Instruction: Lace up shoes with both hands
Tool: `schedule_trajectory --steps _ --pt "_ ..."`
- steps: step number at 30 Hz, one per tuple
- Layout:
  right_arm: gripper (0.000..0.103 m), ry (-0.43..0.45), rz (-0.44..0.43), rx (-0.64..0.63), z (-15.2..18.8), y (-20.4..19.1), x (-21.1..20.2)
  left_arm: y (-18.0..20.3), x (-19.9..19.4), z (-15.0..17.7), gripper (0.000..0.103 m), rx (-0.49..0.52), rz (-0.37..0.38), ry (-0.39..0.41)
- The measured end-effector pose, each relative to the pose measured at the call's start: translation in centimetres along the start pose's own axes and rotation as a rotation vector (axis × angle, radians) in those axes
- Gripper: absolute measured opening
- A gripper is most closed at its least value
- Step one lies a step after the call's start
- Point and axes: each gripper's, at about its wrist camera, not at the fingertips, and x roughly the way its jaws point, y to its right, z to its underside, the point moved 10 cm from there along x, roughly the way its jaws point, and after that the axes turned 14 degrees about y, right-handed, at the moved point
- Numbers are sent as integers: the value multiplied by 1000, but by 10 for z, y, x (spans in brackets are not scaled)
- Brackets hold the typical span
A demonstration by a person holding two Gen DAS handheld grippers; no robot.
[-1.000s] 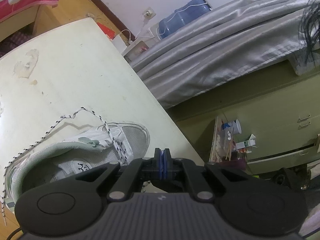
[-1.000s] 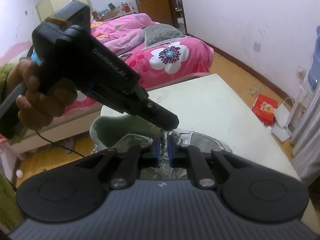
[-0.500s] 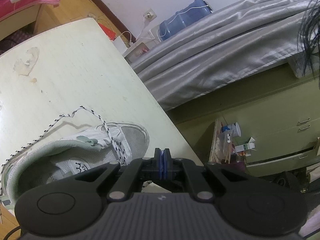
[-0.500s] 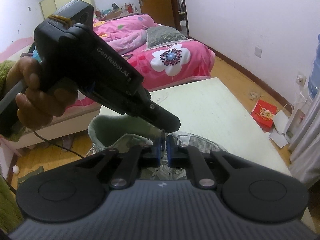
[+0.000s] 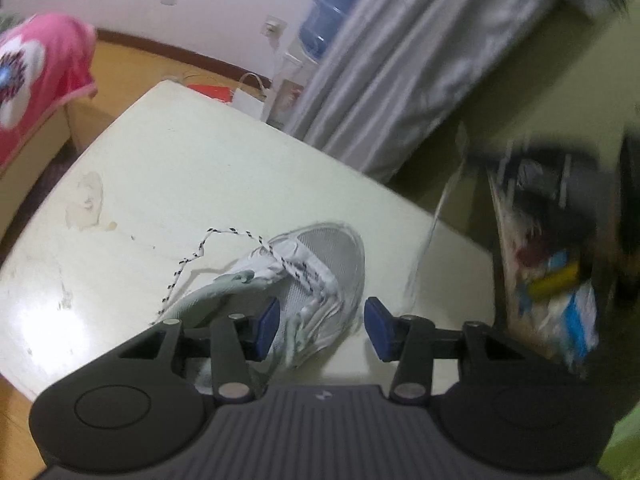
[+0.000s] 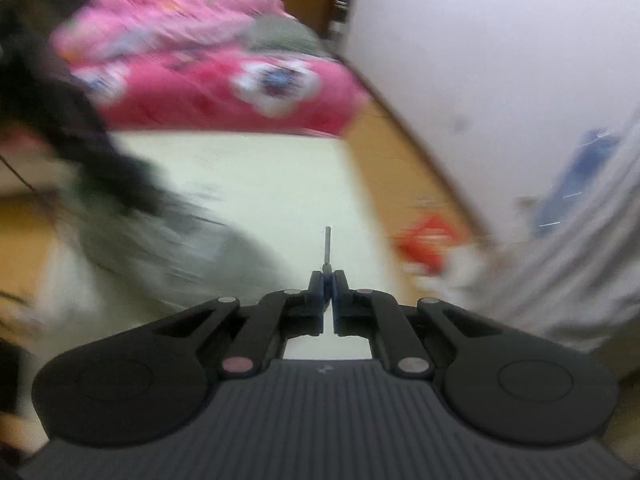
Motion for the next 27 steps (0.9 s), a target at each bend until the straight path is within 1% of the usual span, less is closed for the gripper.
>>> schedule_trajectory --steps 2,5,6,7,8,9,13,16,18,20,23,27 --pt "3 -4 126 -73 -1 43 -3 1 7 1 46 42 -6 -21" --pt "3 31 300 -133 -16 97 -7 1 17 3 41 83 -12 -55" --pt "3 49 329 -129 -22 106 -7 0 22 4 40 84 -14 -67" --pt "3 66 347 -120 -27 112 -6 -1 25 4 34 84 -17 -76" --pt "3 82 337 -103 -30 111 -4 -2 29 3 29 83 -16 -81" --pt "3 95 316 -95 -32 105 -1 -2 31 4 27 83 -17 -85" --pt "3 116 126 -126 -25 43 18 -8 37 4 22 92 -13 -95" --pt "3 131 -78 -104 -17 -19 22 -9 41 4 22 109 15 -103" --pt "3 153 -209 -124 -15 -59 20 -10 45 6 22 119 45 -109" --pt "3 165 -312 -159 -13 -90 16 -11 48 7 21 135 69 -113" --pt "3 164 -406 -234 -6 -119 15 -12 51 8 19 169 108 -105" --pt "3 158 -450 -271 -7 -131 18 -12 50 11 17 208 157 -90"
